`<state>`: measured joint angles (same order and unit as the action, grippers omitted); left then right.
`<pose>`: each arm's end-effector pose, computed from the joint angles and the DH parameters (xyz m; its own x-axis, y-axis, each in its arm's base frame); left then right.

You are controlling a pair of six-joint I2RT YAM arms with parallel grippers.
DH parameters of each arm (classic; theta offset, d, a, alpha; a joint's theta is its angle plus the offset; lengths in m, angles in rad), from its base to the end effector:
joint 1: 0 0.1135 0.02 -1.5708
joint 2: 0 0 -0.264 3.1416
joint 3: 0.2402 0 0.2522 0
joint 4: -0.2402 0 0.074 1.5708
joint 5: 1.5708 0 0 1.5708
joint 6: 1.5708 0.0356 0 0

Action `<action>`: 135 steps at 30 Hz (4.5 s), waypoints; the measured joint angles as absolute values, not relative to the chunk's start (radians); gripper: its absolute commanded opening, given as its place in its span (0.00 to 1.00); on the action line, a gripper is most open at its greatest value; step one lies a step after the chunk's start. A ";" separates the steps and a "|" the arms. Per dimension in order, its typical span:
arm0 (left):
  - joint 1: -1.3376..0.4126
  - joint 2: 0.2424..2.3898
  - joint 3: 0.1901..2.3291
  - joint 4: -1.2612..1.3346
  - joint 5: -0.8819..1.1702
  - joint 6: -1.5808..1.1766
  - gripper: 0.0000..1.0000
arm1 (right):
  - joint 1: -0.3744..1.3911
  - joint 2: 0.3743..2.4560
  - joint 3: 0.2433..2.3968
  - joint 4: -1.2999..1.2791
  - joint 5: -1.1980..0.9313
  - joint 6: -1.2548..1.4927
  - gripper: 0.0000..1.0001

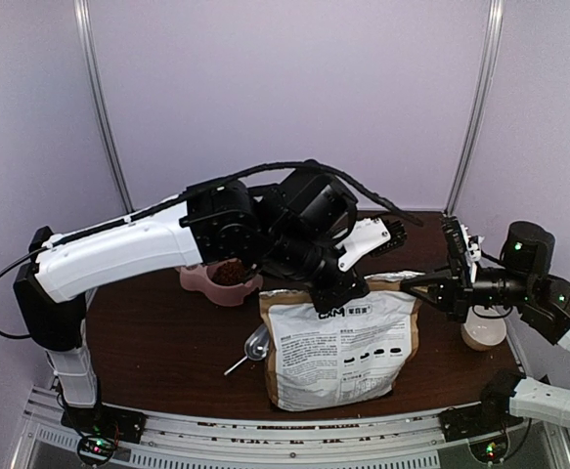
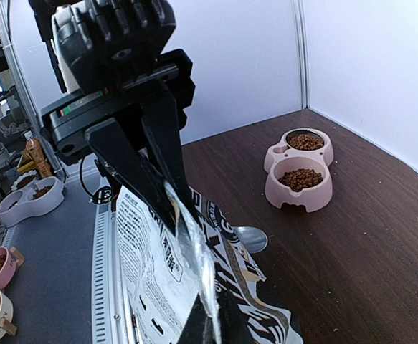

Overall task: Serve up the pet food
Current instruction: Press the seal on the pet food bag.

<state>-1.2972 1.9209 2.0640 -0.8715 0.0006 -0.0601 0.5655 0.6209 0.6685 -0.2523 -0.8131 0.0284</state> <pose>0.1151 -0.4104 0.3828 -0.2374 0.6236 -0.7449 0.9504 0.3078 -0.0452 0.1073 0.0987 0.3187 -0.1991 -0.1032 -0.9745 -0.9635 0.2022 0.1754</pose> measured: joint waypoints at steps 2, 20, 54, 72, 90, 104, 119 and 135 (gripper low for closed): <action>-1.298 1.905 2.043 -0.876 -0.017 -0.061 0.03 | 0.565 0.614 0.669 -0.265 -0.805 0.028 0.00; -1.304 1.834 1.970 -0.905 -0.101 -0.058 0.00 | 0.565 0.589 0.671 -0.294 -0.780 0.028 0.00; -1.313 1.755 1.842 -0.849 -0.208 -0.046 0.08 | 0.565 0.587 0.680 -0.306 -0.760 0.021 0.00; -1.283 1.655 1.739 -0.891 -0.253 -0.068 0.00 | 0.565 0.577 0.682 -0.319 -0.743 0.018 0.00; -1.261 1.600 1.647 -0.834 -0.248 -0.081 0.00 | 0.563 0.575 0.684 -0.327 -0.739 0.002 0.00; -1.232 1.530 1.569 -0.805 -0.242 -0.099 0.06 | 0.560 0.574 0.688 -0.334 -0.739 -0.002 0.00; -1.135 1.371 1.445 -0.897 -0.352 -0.155 0.64 | 0.532 0.606 0.806 -0.446 -0.790 -0.004 0.57; -0.979 1.038 1.160 -0.561 -0.112 -0.316 0.84 | 0.709 0.916 1.160 -0.686 -0.610 -0.050 0.68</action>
